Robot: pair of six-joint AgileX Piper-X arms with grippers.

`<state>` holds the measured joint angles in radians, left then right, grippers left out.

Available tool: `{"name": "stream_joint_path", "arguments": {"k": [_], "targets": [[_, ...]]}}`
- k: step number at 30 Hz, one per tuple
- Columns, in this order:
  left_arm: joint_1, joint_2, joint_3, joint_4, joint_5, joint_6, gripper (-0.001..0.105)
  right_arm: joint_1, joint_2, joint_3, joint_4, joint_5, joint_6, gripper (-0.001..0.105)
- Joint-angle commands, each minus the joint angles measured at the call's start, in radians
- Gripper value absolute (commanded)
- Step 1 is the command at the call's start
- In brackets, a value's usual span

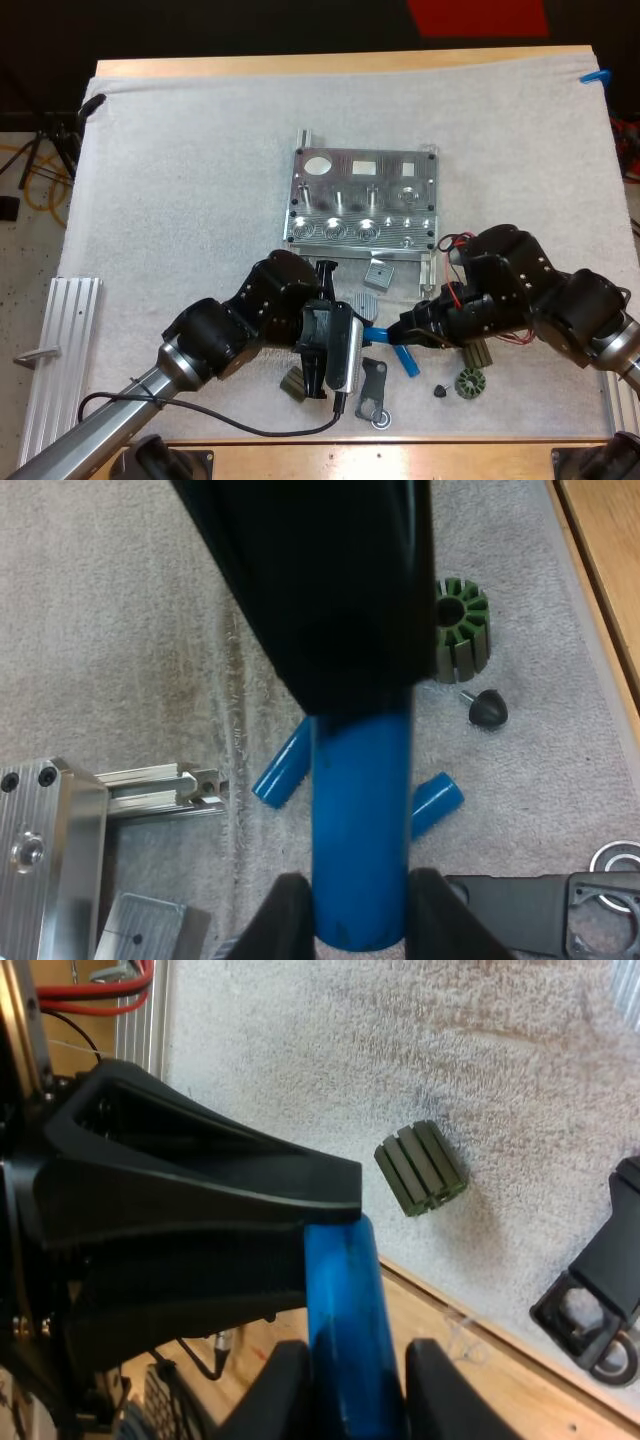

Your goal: Load cells from right to left

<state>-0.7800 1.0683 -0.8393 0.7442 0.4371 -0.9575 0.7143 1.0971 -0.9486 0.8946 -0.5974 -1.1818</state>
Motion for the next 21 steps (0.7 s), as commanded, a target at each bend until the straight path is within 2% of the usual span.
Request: {"name": "stream_joint_path", "arguments": {"k": [1, 9, 11, 13, 21], "targets": [[-0.005, -0.009, 0.001, -0.016, 0.009, -0.011, 0.0, 0.002, -0.001, -0.001, 0.0, 0.019, -0.015, 0.008], [-0.005, -0.009, 0.001, -0.016, 0.009, -0.014, 0.0, 0.002, -0.001, -0.001, -0.094, 0.043, -0.029, 0.007], [-0.005, -0.009, 0.001, -0.016, 0.009, -0.014, 0.0, 0.002, -0.001, -0.001, -0.099, 0.043, -0.037, 0.005], [-0.005, -0.009, 0.001, -0.016, 0.009, -0.014, 0.0, 0.002, -0.001, -0.001, -0.098, 0.045, -0.091, 0.002], [-0.005, -0.009, 0.001, -0.014, 0.014, -0.033, 0.0, 0.002, -0.001, -0.001, -0.139, 0.085, -0.109, 0.001]]}}
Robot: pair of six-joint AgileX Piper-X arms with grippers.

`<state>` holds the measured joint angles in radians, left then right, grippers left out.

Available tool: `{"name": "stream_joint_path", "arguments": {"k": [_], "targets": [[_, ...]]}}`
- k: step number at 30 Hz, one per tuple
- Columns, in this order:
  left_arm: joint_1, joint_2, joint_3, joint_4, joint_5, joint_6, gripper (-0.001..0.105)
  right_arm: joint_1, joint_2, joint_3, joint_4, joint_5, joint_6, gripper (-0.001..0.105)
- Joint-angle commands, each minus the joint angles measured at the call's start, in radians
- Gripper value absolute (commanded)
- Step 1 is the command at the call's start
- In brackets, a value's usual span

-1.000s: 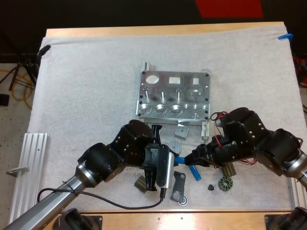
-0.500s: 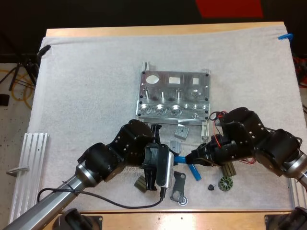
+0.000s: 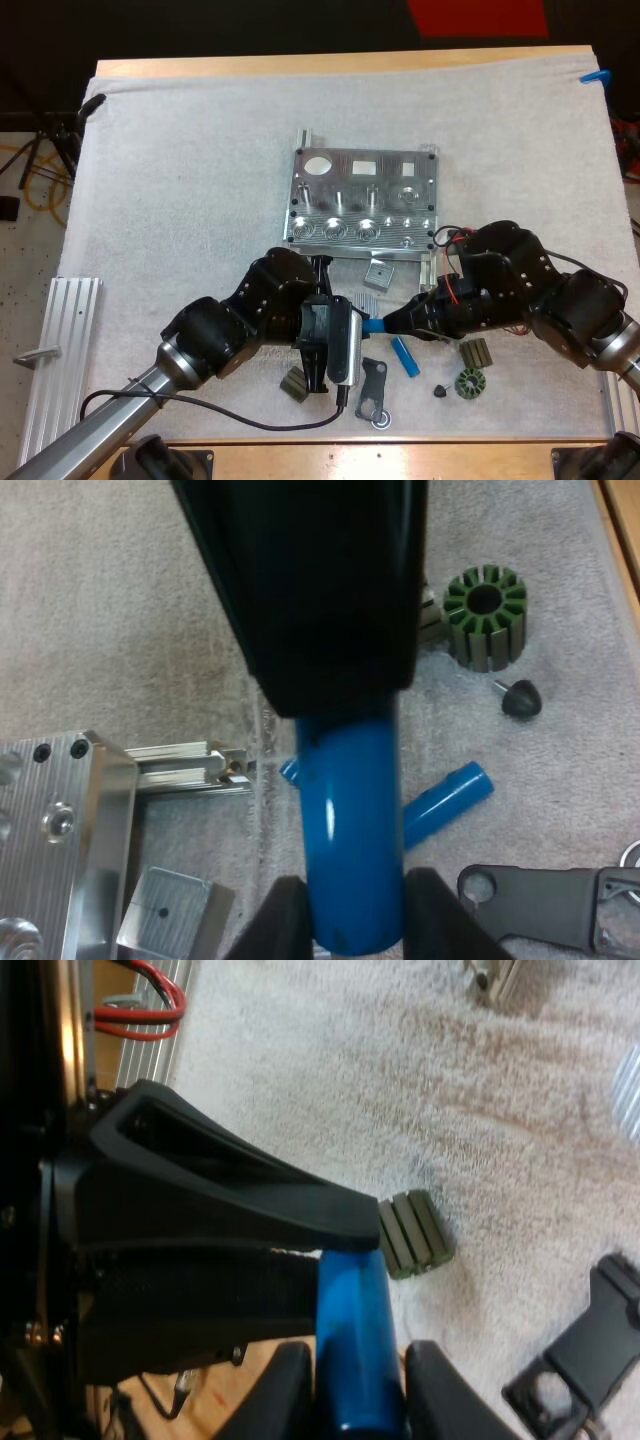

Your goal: Load cells from right to left

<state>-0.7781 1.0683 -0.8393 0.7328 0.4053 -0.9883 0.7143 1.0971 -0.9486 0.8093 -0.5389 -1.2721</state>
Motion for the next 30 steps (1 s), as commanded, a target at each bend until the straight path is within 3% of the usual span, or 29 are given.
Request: {"name": "stream_joint_path", "arguments": {"k": [1, 9, 12, 14, 17, 22, 24, 30], "targets": [[-0.007, -0.009, 0.001, -0.002, 0.054, -0.002, 0.0, 0.002, -0.001, -0.001, -0.067, 0.032, -0.019, 0.001], [-0.007, -0.009, 0.001, -0.002, 0.062, -0.002, 0.0, 0.002, -0.001, -0.001, -0.071, 0.024, -0.019, 0.001], [-0.007, -0.009, 0.001, 0.0, 0.106, -0.002, 0.0, 0.002, -0.001, -0.001, -0.071, 0.024, -0.024, 0.001], [-0.007, -0.009, 0.001, -0.004, 0.115, -0.05, 0.003, 0.002, -0.001, -0.001, -0.071, 0.024, -0.033, 0.001], [-0.007, -0.009, 0.001, -0.005, 0.114, -0.129, 0.017, 0.002, -0.001, -0.001, -0.071, 0.024, -0.038, 0.001], [-0.007, -0.03, 0.001, 0.008, 0.128, -0.199, 0.053, 0.002, -0.001, -0.001, -0.071, 0.026, -0.08, 0.001], [-0.007, -0.048, 0.001, 0.007, 0.128, -0.215, 0.059, 0.002, -0.001, -0.001, -0.071, 0.026, -0.099, 0.001], [-0.007, -0.106, 0.001, -0.001, 0.06, -0.219, 0.059, 0.002, -0.001, -0.001, -0.071, 0.0, -0.103, 0.001]]}}
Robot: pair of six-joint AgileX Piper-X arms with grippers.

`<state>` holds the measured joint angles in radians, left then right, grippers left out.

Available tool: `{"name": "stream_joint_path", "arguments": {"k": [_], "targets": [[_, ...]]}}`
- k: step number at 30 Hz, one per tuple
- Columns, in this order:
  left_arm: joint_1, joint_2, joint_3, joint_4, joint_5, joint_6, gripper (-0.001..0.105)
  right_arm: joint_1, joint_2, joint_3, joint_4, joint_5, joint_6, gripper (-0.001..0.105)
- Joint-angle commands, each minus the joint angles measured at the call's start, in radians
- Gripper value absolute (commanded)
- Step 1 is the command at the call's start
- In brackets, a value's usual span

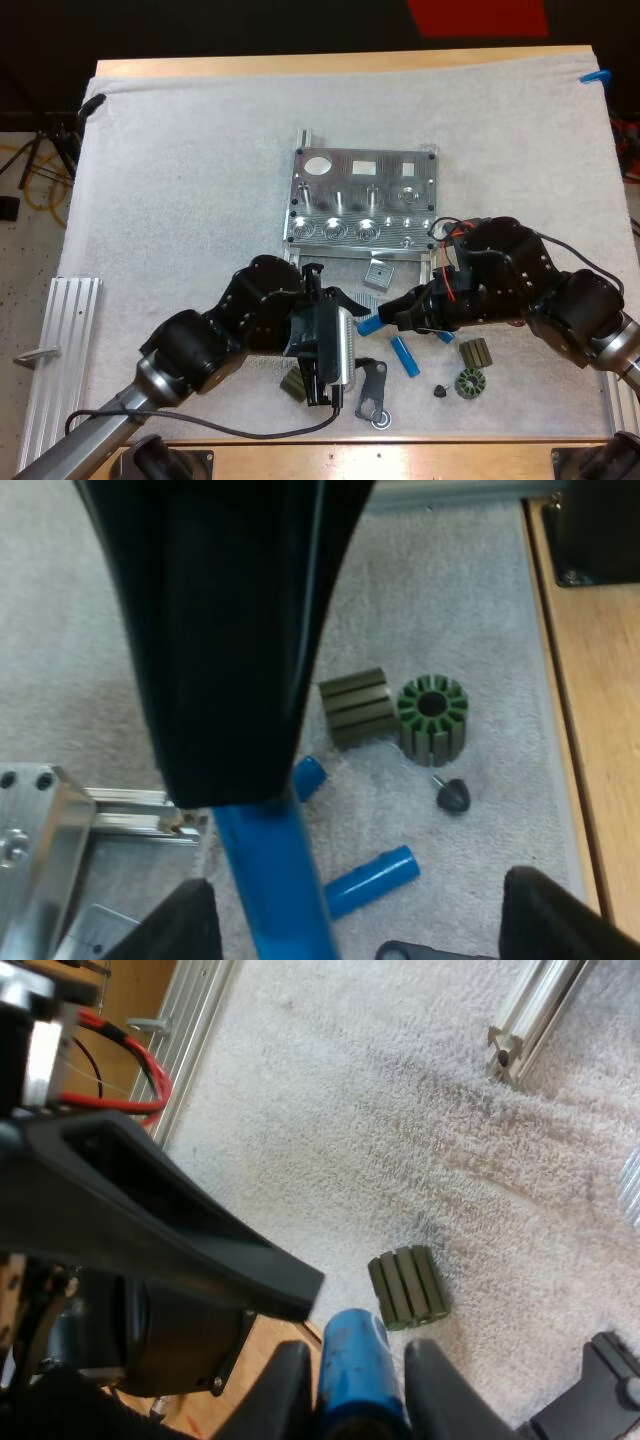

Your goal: Load cells from right to left

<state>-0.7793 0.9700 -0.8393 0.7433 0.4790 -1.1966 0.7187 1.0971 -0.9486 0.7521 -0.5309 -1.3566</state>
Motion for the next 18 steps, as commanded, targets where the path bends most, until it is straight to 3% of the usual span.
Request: {"name": "stream_joint_path", "arguments": {"k": [1, 5, 11, 13, 18], "targets": [[-0.004, -0.016, 0.001, -0.008, -0.016, -0.01, 0.059, -0.003, -0.001, -0.001, -0.014, -0.008, -0.025, 0.001], [-0.002, -0.048, 0.001, 0.006, -0.047, -0.02, 0.059, -0.005, -0.001, -0.004, -0.014, -0.004, -0.069, 0.001], [-0.002, -0.147, -0.025, 0.07, -0.188, -0.131, 0.059, -0.005, -0.001, -0.042, 0.047, 0.058, -0.212, 0.001], [-0.002, -0.19, -0.038, 0.101, -0.232, -0.202, 0.059, -0.005, -0.001, -0.075, 0.126, 0.136, -0.3, 0.001], [-0.002, -0.255, -0.039, 0.121, -0.308, -0.365, 0.059, -0.005, -0.001, -0.128, 0.231, 0.247, -0.407, 0.001]]}}
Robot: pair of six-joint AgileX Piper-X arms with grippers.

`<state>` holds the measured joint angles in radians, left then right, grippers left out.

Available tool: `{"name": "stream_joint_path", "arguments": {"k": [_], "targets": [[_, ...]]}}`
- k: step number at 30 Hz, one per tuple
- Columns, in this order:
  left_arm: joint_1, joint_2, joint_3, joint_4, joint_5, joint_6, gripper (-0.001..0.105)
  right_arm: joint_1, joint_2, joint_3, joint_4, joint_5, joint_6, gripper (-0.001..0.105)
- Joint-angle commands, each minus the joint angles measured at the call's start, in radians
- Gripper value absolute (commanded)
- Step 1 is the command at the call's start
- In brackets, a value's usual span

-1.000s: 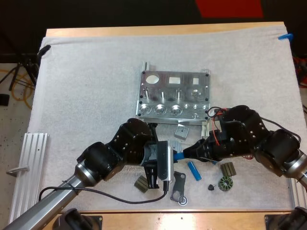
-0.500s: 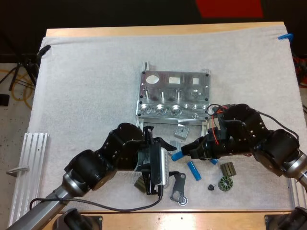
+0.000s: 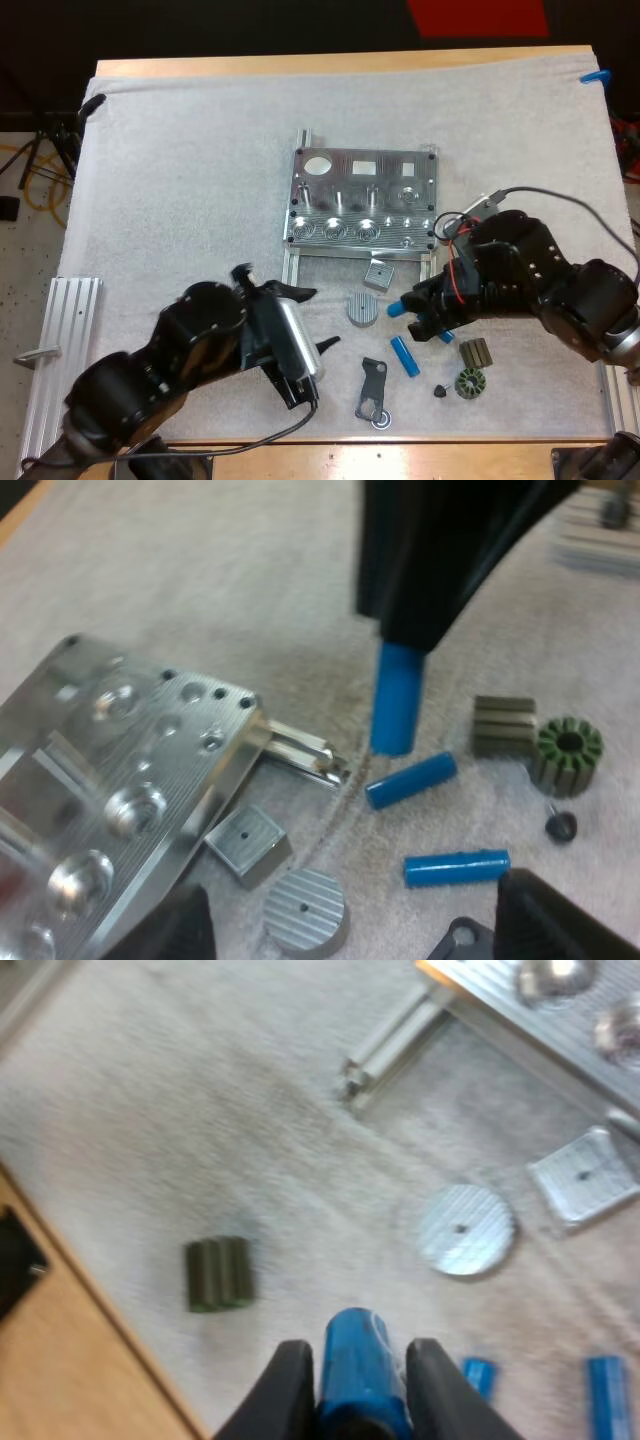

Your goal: Load cells from right to left

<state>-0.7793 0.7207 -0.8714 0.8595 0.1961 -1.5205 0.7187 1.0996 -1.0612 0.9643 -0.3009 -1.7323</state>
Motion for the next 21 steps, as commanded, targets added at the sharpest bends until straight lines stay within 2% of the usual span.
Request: {"name": "stream_joint_path", "arguments": {"k": [1, 8, 15, 21], "targets": [[-0.002, -0.018, -0.007, 0.004, -0.03, -0.062, 0.059, -0.005, -0.003, -0.025, 0.036, 0.042, -0.048, 0.001], [-0.002, -0.065, -0.007, 0.002, -0.043, -0.078, 0.059, -0.005, -0.003, -0.064, 0.072, 0.189, -0.139, 0.001], [-0.002, -0.065, -0.007, 0.002, -0.058, -0.262, 0.059, -0.005, -0.003, -0.072, 0.075, 0.257, -0.19, 0.001], [-0.002, -0.065, -0.007, 0.002, -0.067, -0.27, 0.059, -0.005, 0.003, -0.075, 0.062, 0.317, -0.245, 0.001]]}}
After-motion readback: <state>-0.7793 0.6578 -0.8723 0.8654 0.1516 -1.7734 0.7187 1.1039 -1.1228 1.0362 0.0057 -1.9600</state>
